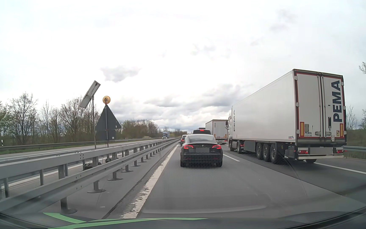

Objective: Follow the waypoints while adhering to traffic rules and regulations

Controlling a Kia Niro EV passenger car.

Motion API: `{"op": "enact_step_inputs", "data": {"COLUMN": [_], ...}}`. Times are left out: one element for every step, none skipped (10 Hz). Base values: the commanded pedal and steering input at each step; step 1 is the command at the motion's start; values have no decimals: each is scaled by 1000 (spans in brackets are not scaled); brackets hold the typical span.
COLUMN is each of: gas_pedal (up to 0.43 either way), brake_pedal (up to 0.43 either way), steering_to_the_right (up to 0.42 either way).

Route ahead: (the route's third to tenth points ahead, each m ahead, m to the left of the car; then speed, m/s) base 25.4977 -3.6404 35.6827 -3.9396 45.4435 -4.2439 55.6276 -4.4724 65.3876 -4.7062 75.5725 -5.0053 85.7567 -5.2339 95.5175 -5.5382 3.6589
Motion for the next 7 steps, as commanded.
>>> {"op": "enact_step_inputs", "data": {"gas_pedal": [0,0,0,0,0,0,0], "brake_pedal": [0,0,0,0,0,0,0], "steering_to_the_right": [1,1,1,1,1,0,1]}}
